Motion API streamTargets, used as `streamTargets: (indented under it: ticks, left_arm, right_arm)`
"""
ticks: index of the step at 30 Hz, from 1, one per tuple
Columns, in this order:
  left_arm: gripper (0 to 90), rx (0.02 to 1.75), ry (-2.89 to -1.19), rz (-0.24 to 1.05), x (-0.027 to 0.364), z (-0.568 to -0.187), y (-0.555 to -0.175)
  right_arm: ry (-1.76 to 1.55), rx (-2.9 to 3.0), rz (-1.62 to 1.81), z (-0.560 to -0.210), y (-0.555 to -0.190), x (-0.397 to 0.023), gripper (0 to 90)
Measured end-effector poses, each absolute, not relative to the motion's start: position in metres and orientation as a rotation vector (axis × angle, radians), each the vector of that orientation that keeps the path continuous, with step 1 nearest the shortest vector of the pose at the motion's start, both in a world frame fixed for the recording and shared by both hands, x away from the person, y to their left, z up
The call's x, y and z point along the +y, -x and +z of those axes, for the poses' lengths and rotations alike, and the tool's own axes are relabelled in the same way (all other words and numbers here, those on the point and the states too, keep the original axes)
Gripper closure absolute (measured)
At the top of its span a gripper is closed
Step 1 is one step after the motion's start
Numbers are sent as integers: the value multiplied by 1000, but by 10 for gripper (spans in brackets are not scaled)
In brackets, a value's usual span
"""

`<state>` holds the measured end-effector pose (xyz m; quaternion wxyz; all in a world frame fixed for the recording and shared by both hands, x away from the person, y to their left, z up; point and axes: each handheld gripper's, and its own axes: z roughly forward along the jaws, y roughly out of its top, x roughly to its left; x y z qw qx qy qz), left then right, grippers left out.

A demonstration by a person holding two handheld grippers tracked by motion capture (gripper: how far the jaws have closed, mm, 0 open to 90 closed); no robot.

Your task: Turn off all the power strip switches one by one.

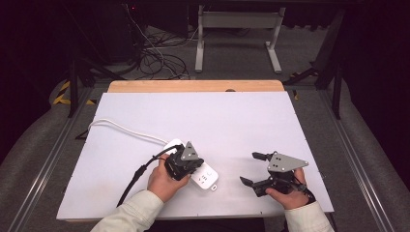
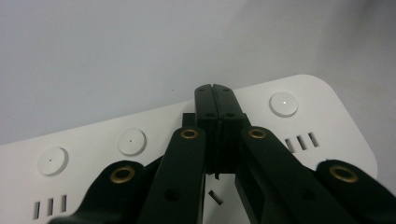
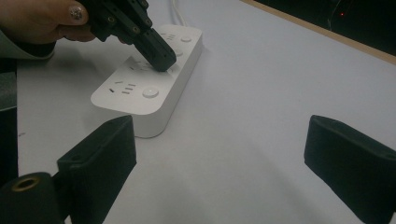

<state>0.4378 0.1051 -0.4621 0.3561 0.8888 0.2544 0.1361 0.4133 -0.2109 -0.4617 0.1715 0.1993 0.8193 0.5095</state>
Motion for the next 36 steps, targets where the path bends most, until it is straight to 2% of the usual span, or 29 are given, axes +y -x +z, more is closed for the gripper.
streamTargets:
  ticks: [16, 34, 36]
  left_arm:
    - [900, 654, -2342, 407, 99, -459, -434]
    - [900, 660, -2365, 400, 97, -458, -436]
    - [900, 671, -2354, 361, 98, -458, -437]
  right_arm:
    - [-568, 2331, 1442, -462, -413, -210, 97]
    - [-569, 2333, 1442, -462, -413, -209, 98]
    - [-567, 2333, 1441, -462, -413, -209, 97]
